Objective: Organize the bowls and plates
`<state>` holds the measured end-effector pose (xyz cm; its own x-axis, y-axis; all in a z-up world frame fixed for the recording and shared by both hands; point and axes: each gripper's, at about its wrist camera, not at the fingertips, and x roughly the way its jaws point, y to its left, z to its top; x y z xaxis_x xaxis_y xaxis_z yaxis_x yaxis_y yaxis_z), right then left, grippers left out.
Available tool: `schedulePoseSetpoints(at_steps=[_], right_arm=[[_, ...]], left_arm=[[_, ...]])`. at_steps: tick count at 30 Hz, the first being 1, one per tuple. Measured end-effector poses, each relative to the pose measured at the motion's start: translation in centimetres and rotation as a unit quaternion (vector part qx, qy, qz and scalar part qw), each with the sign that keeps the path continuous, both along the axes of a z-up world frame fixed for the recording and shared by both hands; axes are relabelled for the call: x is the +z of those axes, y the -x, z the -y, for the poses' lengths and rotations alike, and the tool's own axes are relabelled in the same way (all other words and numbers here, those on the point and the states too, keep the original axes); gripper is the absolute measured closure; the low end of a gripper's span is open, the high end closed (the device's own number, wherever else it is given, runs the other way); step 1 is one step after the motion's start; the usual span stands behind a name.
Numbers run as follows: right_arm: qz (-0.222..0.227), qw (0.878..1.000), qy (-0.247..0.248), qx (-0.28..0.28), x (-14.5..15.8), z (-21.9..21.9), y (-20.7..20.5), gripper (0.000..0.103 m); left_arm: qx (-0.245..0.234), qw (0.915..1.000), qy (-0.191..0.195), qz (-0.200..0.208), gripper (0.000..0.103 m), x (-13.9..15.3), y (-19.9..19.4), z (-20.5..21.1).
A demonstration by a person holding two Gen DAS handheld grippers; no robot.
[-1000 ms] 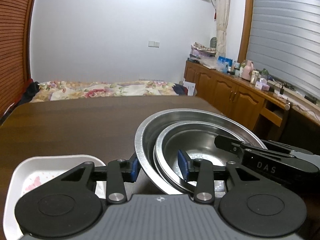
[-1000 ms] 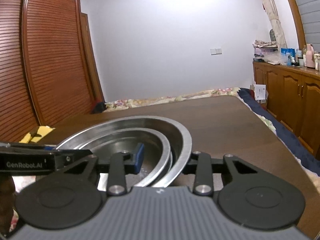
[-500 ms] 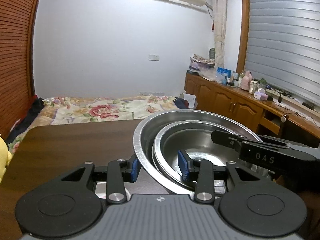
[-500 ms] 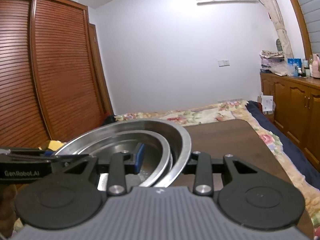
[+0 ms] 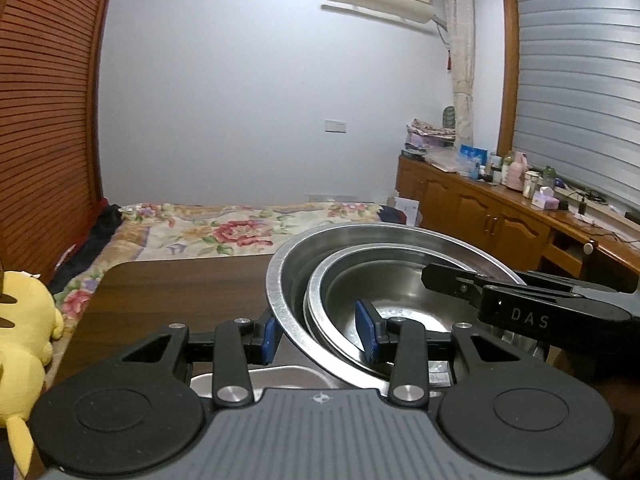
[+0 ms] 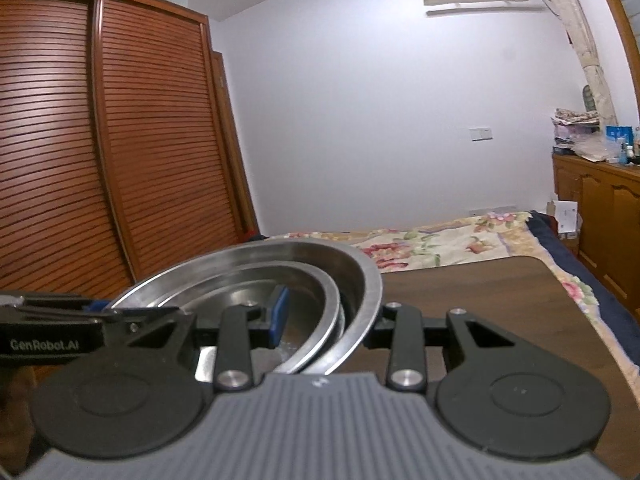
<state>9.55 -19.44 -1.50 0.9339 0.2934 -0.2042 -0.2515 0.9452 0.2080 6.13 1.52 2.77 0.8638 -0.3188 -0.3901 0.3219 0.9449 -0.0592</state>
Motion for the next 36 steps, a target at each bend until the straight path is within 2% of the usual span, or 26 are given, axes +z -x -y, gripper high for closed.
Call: schedulePoseSetpoints(at_steps=[11,21,36], right_arm=[[-0.011,0.999,0.001,0.033,-0.1,-2.8,-0.2,0.065],[-0.034,0.997,0.023,0.059,-1.3,-5.4,-0.5,0.065],[-0.06,0.994,0.054,0.074,-3.6,-7.5,-1.5,0.065]], left_arm=[[0.025,0.9997,0.001,-0.007,0.061,-0.6,0.5,-3.1],[0.043,0.9982,0.001,-0.041,0.061,-3.2,0.3,-5.7],[0.065,0.996,-0.031,-0.052,0.061,-5.7,-0.3,-5.9]])
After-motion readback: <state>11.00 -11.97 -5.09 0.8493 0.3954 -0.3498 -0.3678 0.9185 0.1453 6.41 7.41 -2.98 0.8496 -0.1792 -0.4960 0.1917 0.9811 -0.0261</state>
